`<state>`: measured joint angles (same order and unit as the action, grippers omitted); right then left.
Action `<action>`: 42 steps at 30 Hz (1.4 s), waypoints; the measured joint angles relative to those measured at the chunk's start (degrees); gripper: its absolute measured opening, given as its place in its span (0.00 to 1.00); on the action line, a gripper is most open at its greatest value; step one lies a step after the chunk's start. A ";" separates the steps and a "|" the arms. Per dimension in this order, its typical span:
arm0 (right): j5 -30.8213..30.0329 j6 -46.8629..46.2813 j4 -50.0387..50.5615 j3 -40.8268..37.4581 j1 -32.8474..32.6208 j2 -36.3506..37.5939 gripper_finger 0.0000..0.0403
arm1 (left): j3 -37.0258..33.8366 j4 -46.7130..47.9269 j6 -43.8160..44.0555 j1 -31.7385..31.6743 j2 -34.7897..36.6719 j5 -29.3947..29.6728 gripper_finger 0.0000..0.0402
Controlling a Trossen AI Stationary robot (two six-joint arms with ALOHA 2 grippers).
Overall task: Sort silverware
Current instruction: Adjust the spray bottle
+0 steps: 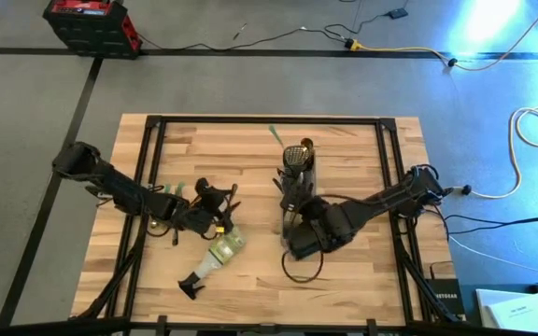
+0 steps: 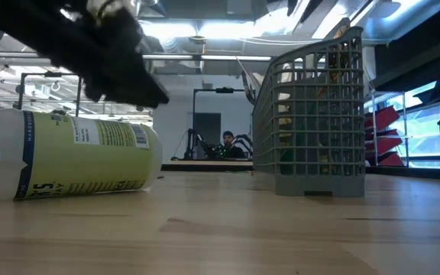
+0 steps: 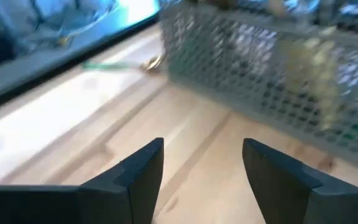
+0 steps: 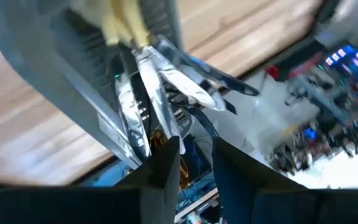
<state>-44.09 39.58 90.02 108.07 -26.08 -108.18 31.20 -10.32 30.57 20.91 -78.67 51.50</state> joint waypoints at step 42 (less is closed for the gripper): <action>-0.32 -19.78 -9.98 -0.02 -10.96 0.00 0.19 | 0.00 10.36 -2.42 8.03 0.52 -27.59 0.48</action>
<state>-44.41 19.80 80.04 108.05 -37.04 -108.18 31.20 0.04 28.15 28.94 -78.16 23.90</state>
